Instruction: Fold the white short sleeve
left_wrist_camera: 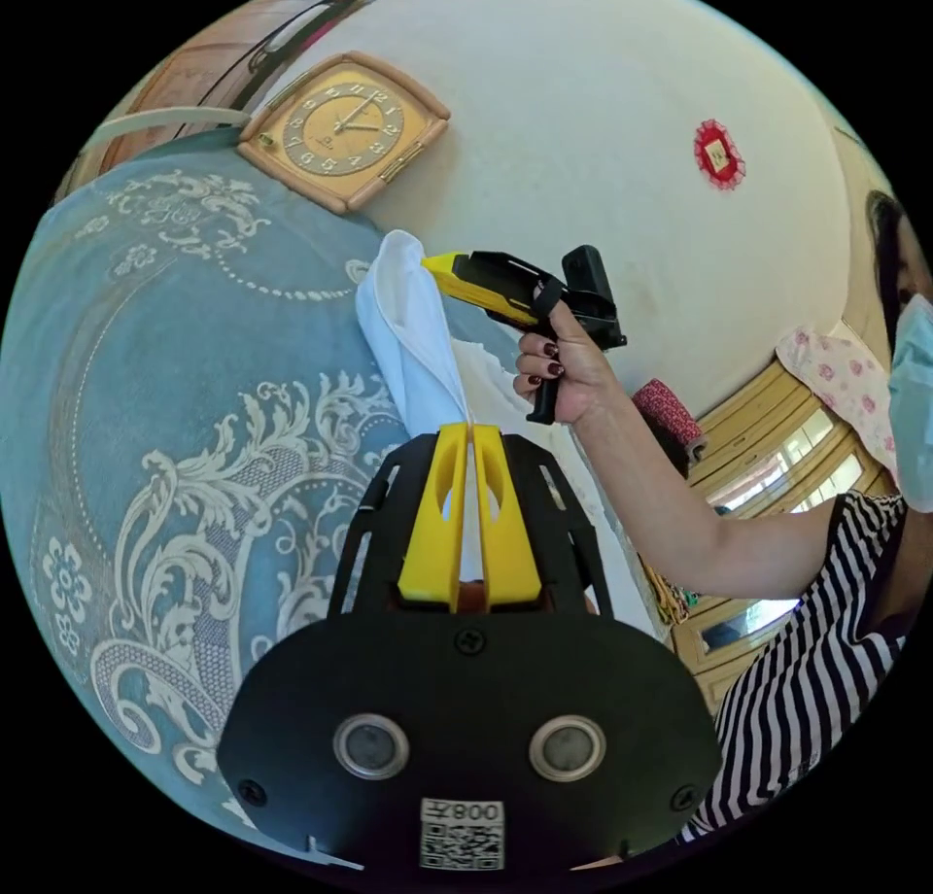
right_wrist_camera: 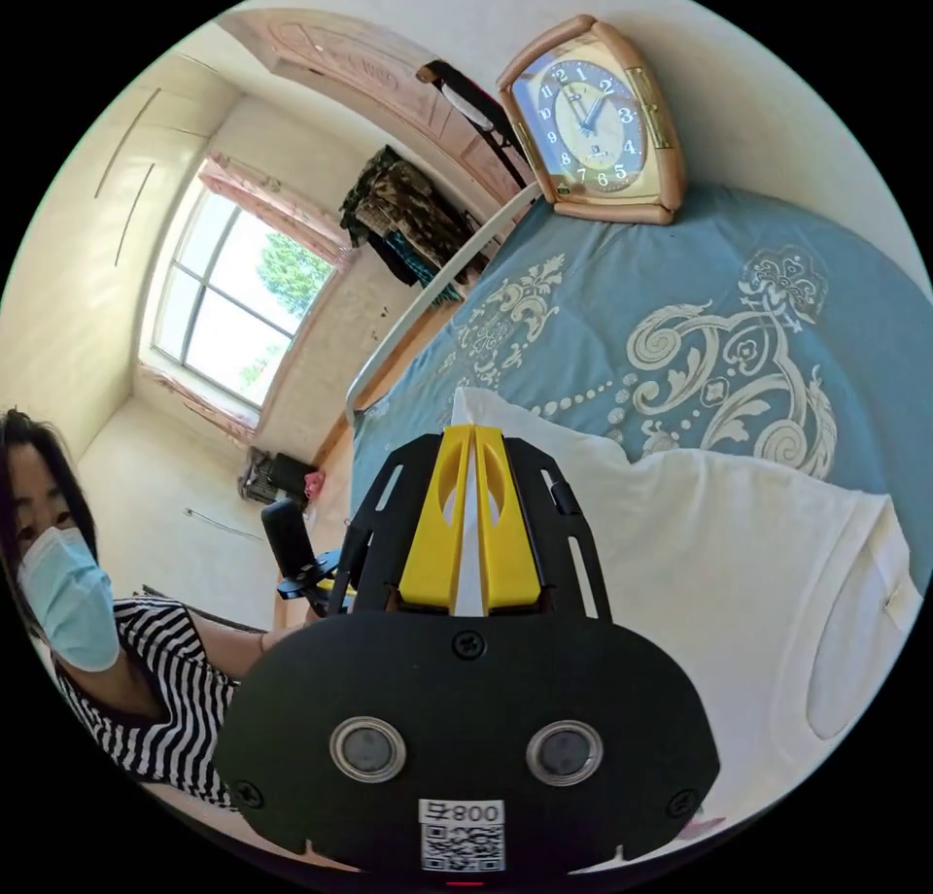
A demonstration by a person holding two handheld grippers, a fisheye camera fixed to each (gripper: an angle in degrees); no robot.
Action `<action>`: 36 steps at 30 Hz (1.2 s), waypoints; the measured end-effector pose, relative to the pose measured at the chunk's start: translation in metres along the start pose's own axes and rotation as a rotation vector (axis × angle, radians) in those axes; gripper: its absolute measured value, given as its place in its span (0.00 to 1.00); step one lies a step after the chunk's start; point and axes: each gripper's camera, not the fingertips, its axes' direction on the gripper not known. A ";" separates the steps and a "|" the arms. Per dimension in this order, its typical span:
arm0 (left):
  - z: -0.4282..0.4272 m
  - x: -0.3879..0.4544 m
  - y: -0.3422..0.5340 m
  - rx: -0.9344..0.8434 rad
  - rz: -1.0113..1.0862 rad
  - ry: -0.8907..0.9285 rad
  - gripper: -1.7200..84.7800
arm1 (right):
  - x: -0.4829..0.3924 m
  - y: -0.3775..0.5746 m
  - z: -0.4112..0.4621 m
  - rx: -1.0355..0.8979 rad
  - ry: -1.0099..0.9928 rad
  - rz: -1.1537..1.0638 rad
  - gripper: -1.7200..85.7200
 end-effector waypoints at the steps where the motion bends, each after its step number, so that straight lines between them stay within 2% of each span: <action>1: 0.011 0.013 0.000 -0.025 0.040 0.024 0.03 | 0.010 0.006 -0.018 0.017 -0.012 0.016 0.02; 5: 0.061 0.055 0.009 -0.159 0.176 -0.033 0.03 | 0.052 0.028 -0.066 0.028 0.021 0.087 0.02; 12: 0.145 0.094 0.032 -0.360 0.270 -0.130 0.03 | 0.111 0.066 -0.105 0.005 0.094 0.232 0.03; 16: 0.187 0.113 0.052 -0.464 0.329 -0.189 0.05 | 0.119 0.083 -0.136 0.101 0.171 0.271 0.03; 19: 0.201 0.121 0.063 -0.466 0.327 -0.189 0.06 | 0.100 0.081 -0.144 0.139 0.202 0.203 0.03; 23: 0.202 0.124 0.065 -0.376 0.289 -0.200 0.06 | 0.078 0.060 -0.107 -0.023 0.305 0.093 0.02; 28: 0.216 0.108 0.040 -0.280 0.245 -0.265 0.06 | 0.087 0.056 -0.079 -0.132 0.405 0.104 0.02; 30: 0.231 0.101 0.026 -0.263 0.244 -0.310 0.05 | 0.090 0.062 -0.085 -0.101 0.374 0.123 0.02; 34: 0.286 0.082 0.007 -0.387 0.248 -0.493 0.03 | 0.090 0.077 -0.094 -0.053 0.332 0.157 0.02; 36: 0.298 0.083 0.011 -0.418 0.258 -0.513 0.03 | 0.083 0.084 -0.102 -0.031 0.337 0.155 0.02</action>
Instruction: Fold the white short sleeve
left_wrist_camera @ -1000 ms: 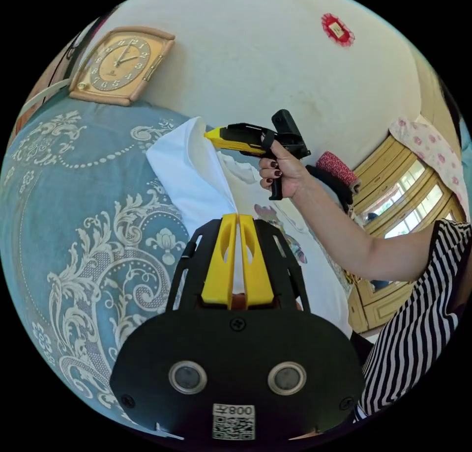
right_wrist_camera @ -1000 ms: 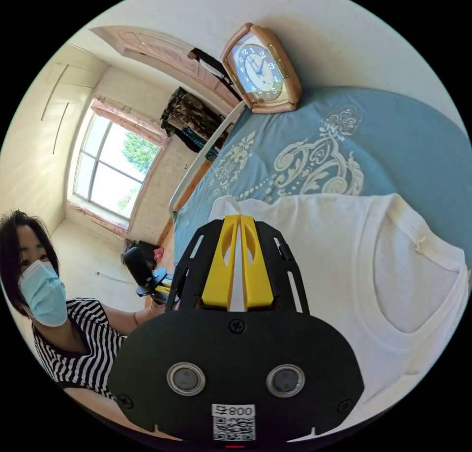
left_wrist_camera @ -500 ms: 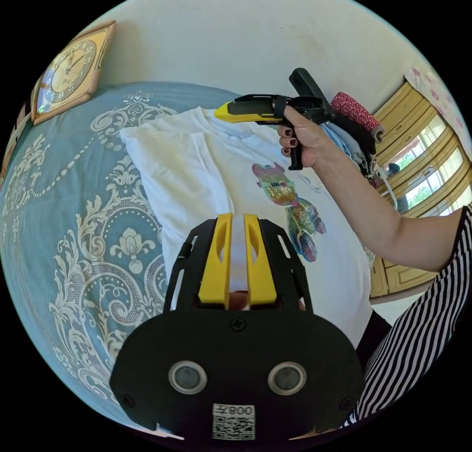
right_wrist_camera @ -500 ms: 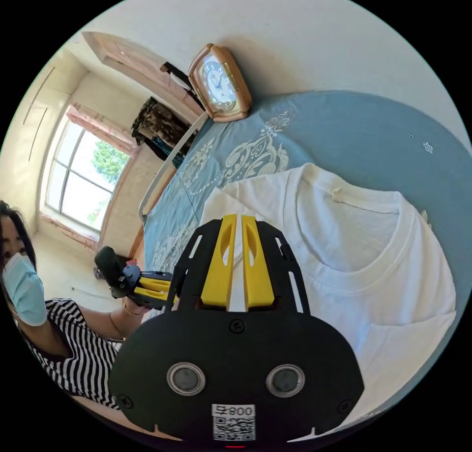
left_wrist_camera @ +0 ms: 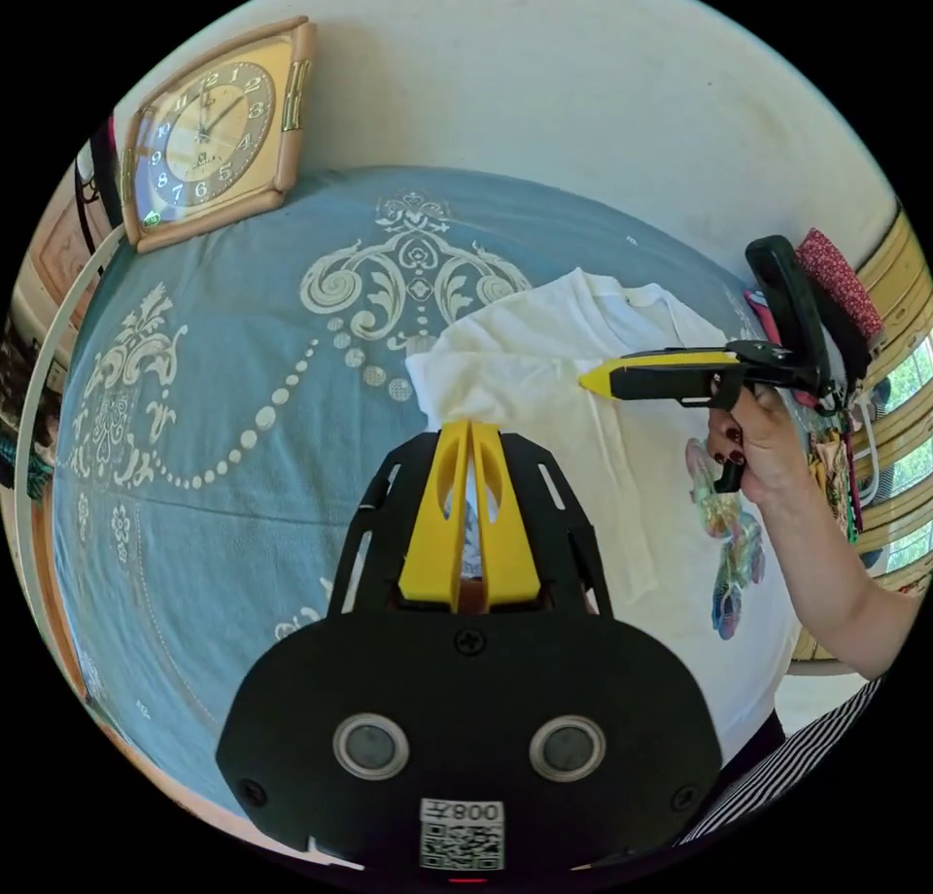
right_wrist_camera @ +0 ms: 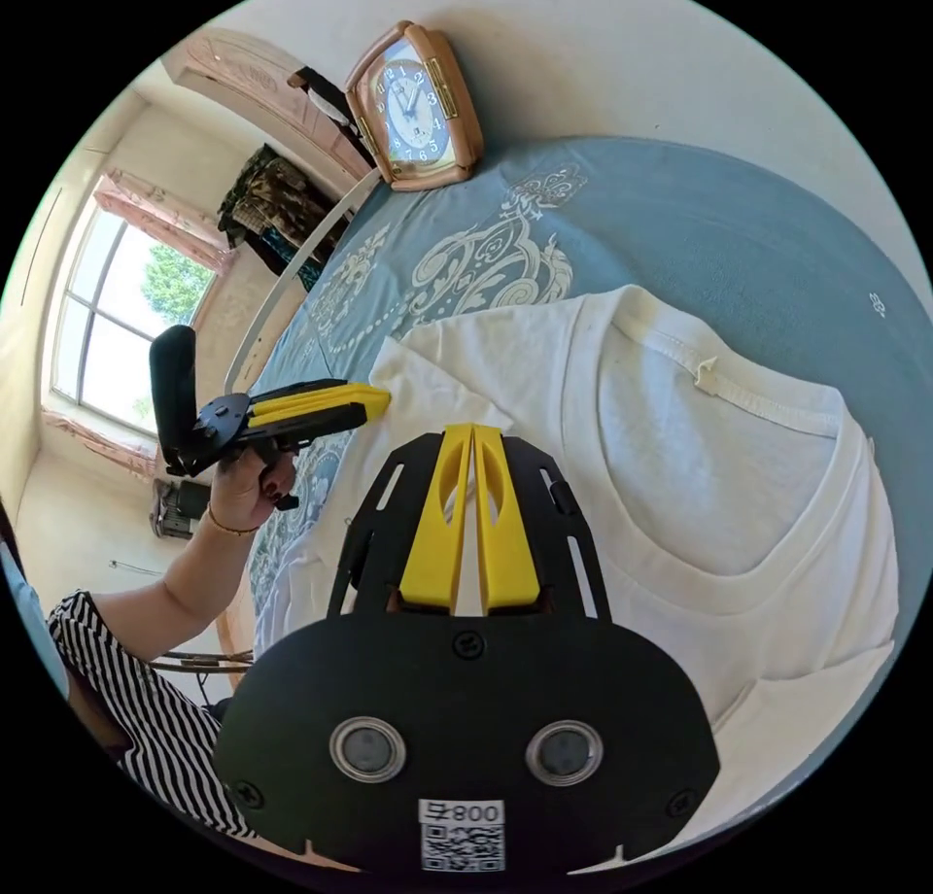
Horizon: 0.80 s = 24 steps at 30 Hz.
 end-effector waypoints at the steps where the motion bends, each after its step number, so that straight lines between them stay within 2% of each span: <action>1: -0.003 0.007 0.005 0.026 0.022 -0.010 0.03 | -0.007 0.008 -0.010 0.026 0.004 -0.024 0.02; 4: -0.019 0.021 0.030 0.098 0.042 0.002 0.02 | -0.039 0.041 -0.030 0.037 -0.037 -0.121 0.02; 7: -0.031 0.036 0.063 0.140 0.072 0.075 0.02 | -0.081 0.084 -0.021 -0.045 -0.041 -0.238 0.02; 9: -0.023 0.047 0.079 0.089 0.113 0.134 0.02 | -0.097 0.101 -0.002 -0.135 -0.041 -0.274 0.02; 11: 0.002 0.056 0.093 -0.021 0.130 0.047 0.02 | -0.106 0.114 0.018 -0.210 -0.021 -0.282 0.02; 16: 0.006 0.042 0.106 -0.004 0.062 0.032 0.02 | -0.110 0.129 0.009 -0.193 -0.102 -0.247 0.02; 24: -0.003 0.044 0.082 0.122 0.095 -0.038 0.02 | -0.127 0.161 -0.019 -0.123 -0.077 -0.228 0.02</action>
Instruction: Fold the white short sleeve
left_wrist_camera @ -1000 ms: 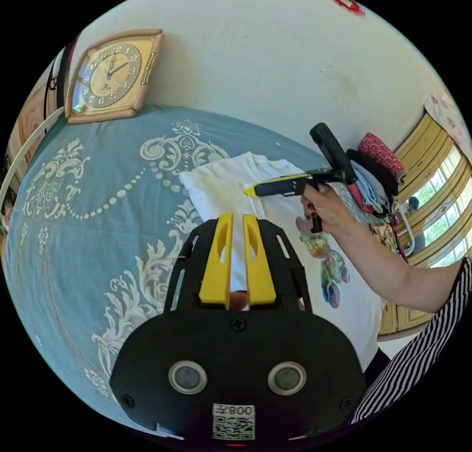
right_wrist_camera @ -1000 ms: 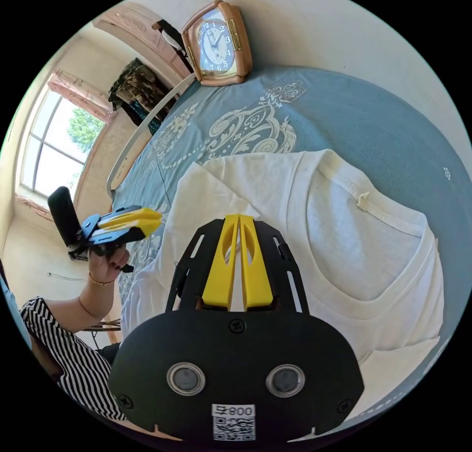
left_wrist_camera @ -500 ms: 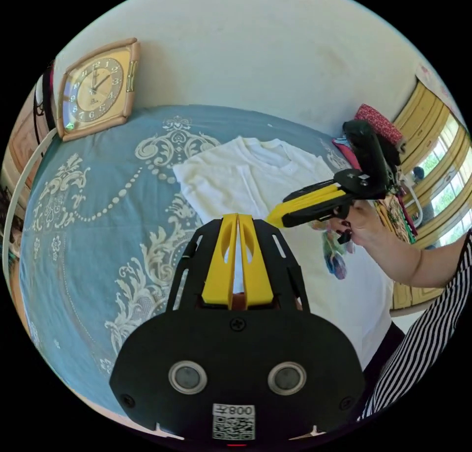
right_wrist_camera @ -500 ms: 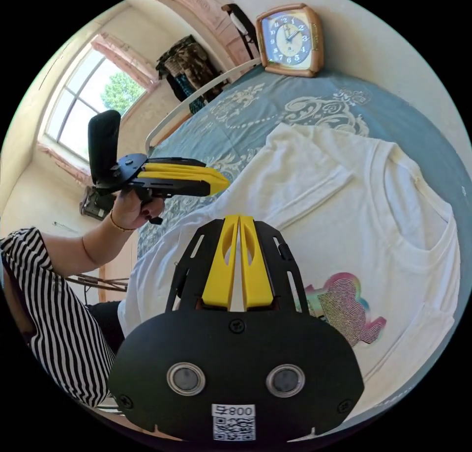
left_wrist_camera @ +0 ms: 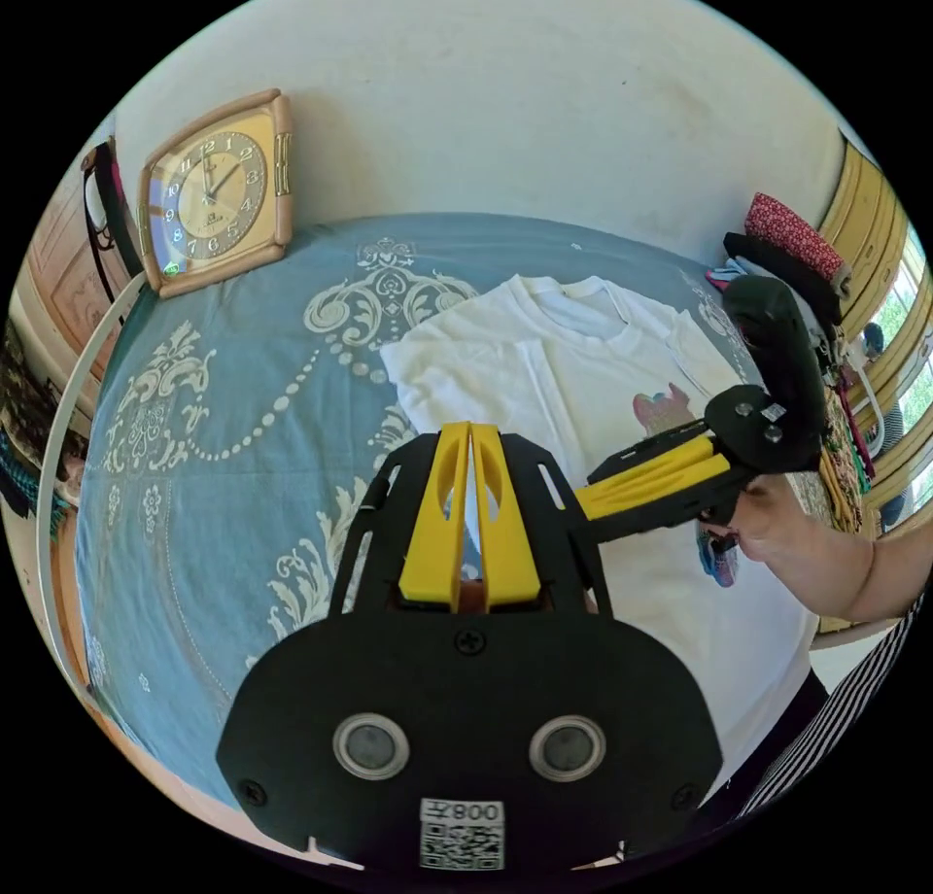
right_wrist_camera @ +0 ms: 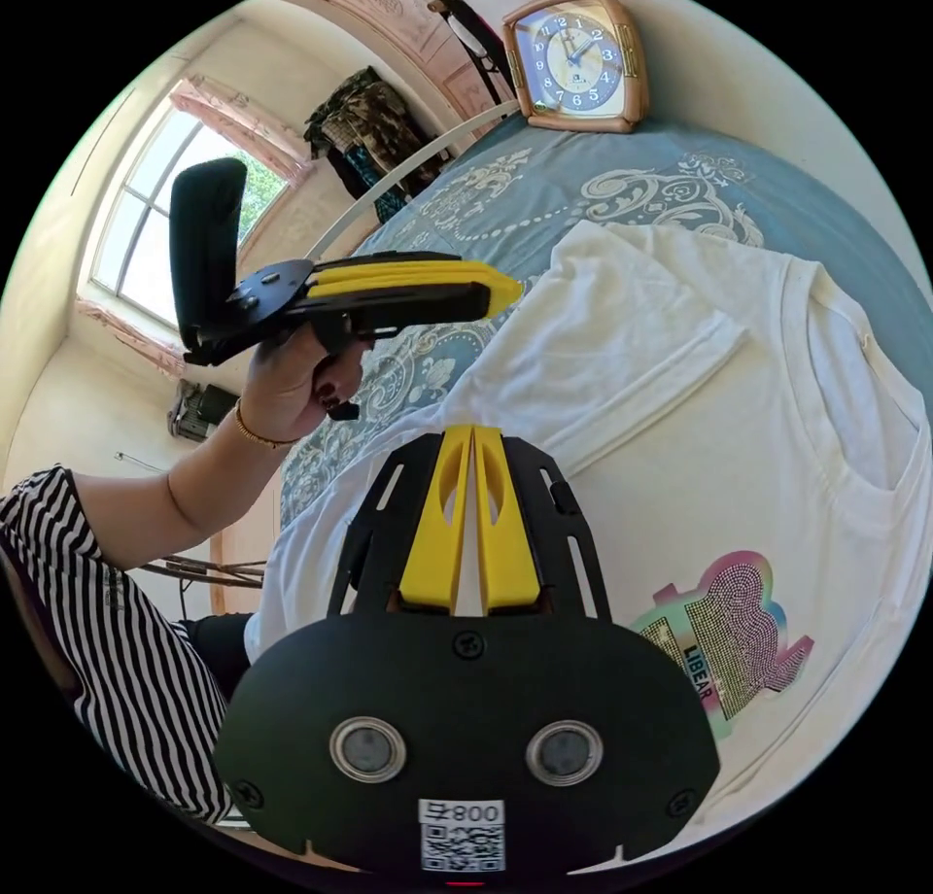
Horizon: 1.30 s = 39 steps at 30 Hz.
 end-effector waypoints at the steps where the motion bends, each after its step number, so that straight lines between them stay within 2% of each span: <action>1: 0.005 -0.005 -0.009 0.003 0.001 -0.007 0.02 | -0.008 0.002 -0.003 0.013 0.008 -0.008 0.02; 6: 0.033 -0.033 -0.035 -0.057 -0.022 -0.058 0.02 | -0.046 0.005 0.000 -0.001 0.082 -0.075 0.02; 8: 0.050 -0.045 -0.039 -0.134 -0.017 -0.058 0.02 | -0.055 0.004 0.019 -0.084 0.092 -0.074 0.02; 12: 0.041 -0.057 -0.032 -0.119 -0.007 -0.054 0.02 | -0.070 0.007 0.011 -0.076 0.100 -0.069 0.02; 16: -0.007 -0.069 0.003 0.020 -0.029 -0.084 0.02 | -0.087 0.032 -0.016 -0.019 0.143 -0.046 0.02; 21: -0.076 -0.091 0.078 0.133 -0.086 0.097 0.03 | -0.097 0.095 -0.073 0.069 0.126 0.047 0.02; 23: -0.100 -0.104 0.124 0.111 -0.145 0.250 0.04 | -0.101 0.146 -0.109 0.077 0.118 0.098 0.02; 27: -0.131 -0.118 0.191 0.028 -0.227 0.391 0.06 | -0.104 0.246 -0.174 0.102 0.036 0.254 0.03; 30: -0.155 -0.134 0.240 -0.049 -0.334 0.452 0.10 | -0.111 0.343 -0.232 0.144 -0.009 0.448 0.04; 32: -0.168 -0.154 0.276 -0.099 -0.467 0.577 0.15 | -0.121 0.423 -0.277 0.213 -0.022 0.616 0.05; 35: -0.183 -0.175 0.320 -0.121 -0.601 0.650 0.17 | -0.139 0.518 -0.323 0.302 -0.027 0.805 0.08; 39: -0.194 -0.187 0.363 -0.193 -0.681 0.700 0.18 | -0.161 0.613 -0.352 0.378 -0.074 0.972 0.10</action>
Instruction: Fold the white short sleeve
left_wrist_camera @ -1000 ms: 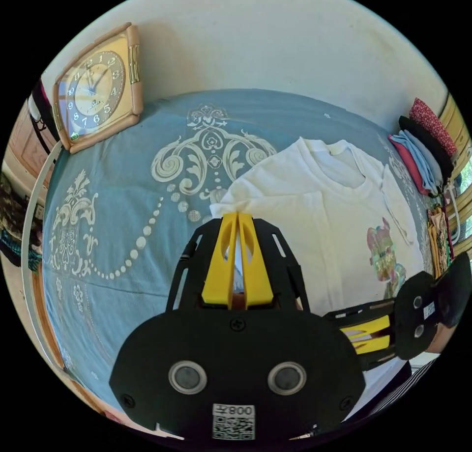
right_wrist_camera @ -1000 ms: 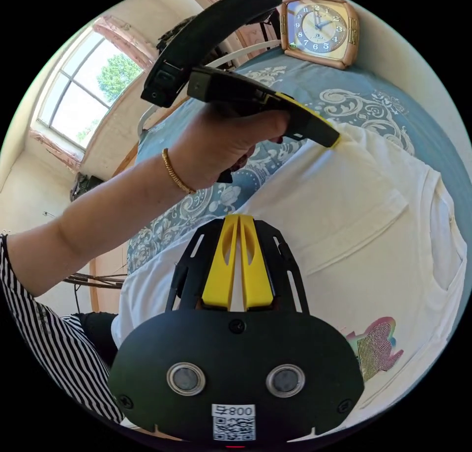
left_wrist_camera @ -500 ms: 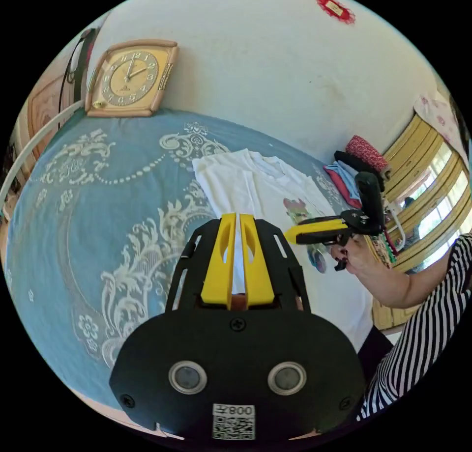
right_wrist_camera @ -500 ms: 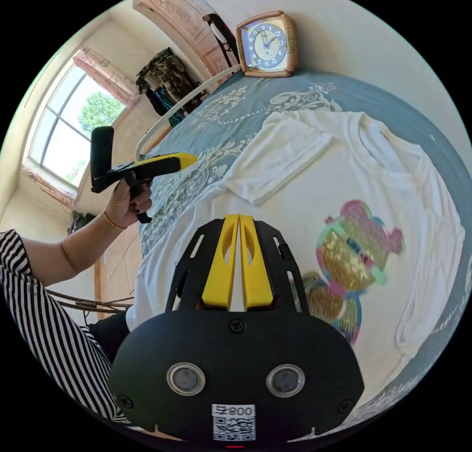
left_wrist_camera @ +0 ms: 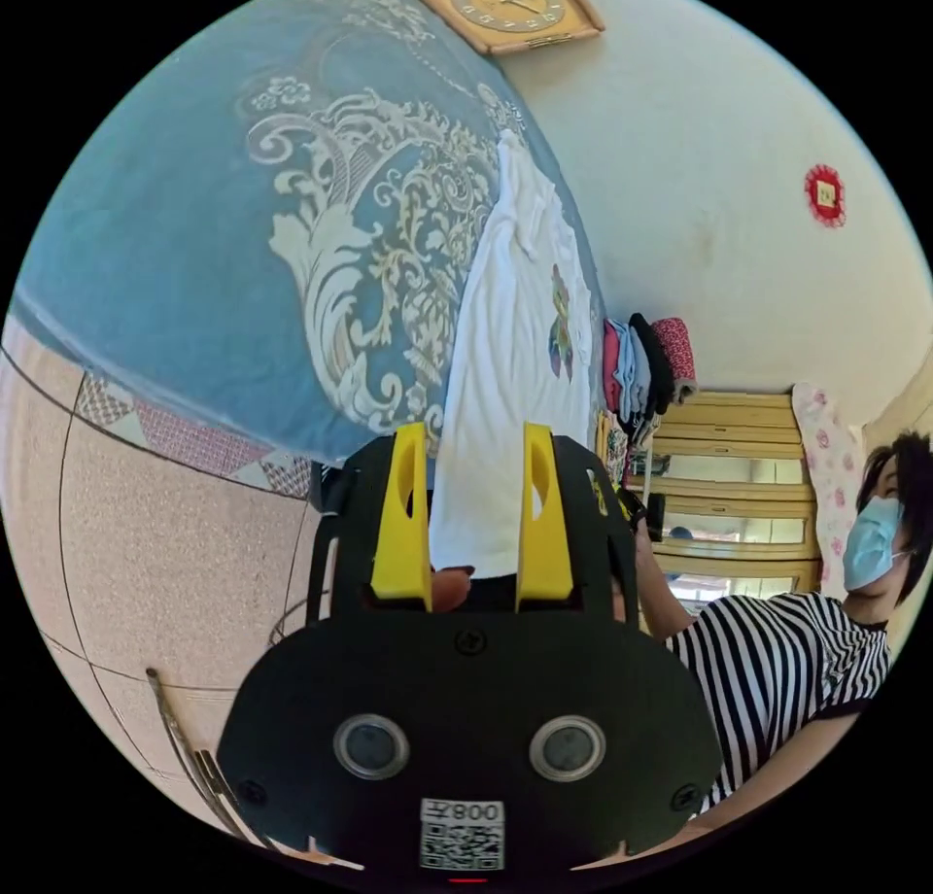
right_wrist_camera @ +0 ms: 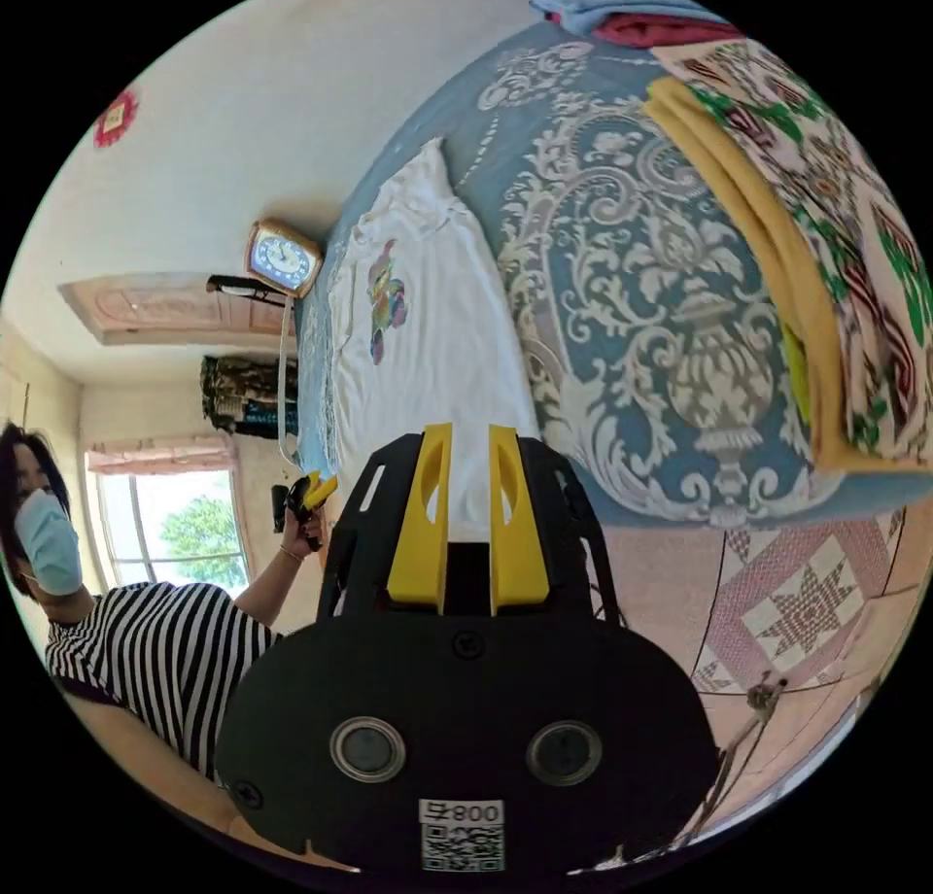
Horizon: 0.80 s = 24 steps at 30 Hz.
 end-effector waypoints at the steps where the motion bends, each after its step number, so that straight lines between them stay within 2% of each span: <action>1: -0.005 -0.006 0.009 -0.017 -0.023 0.009 0.18 | 0.016 0.017 -0.015 0.015 -0.018 0.048 0.10; 5: -0.020 -0.023 0.037 -0.066 -0.067 0.018 0.19 | 0.063 0.065 -0.049 0.056 -0.148 0.155 0.11; 15: -0.041 -0.060 0.083 -0.075 -0.175 0.175 0.17 | 0.113 0.113 -0.061 -0.016 -0.288 0.199 0.12; 18: -0.047 -0.058 0.093 -0.068 -0.165 0.223 0.13 | 0.124 0.128 -0.070 -0.007 -0.349 0.217 0.10; 20: -0.054 -0.055 0.101 -0.061 -0.153 0.275 0.07 | 0.129 0.141 -0.079 -0.017 -0.386 0.214 0.06; 24: -0.070 -0.052 0.117 -0.051 -0.148 0.300 0.05 | 0.130 0.161 -0.097 -0.013 -0.410 0.193 0.04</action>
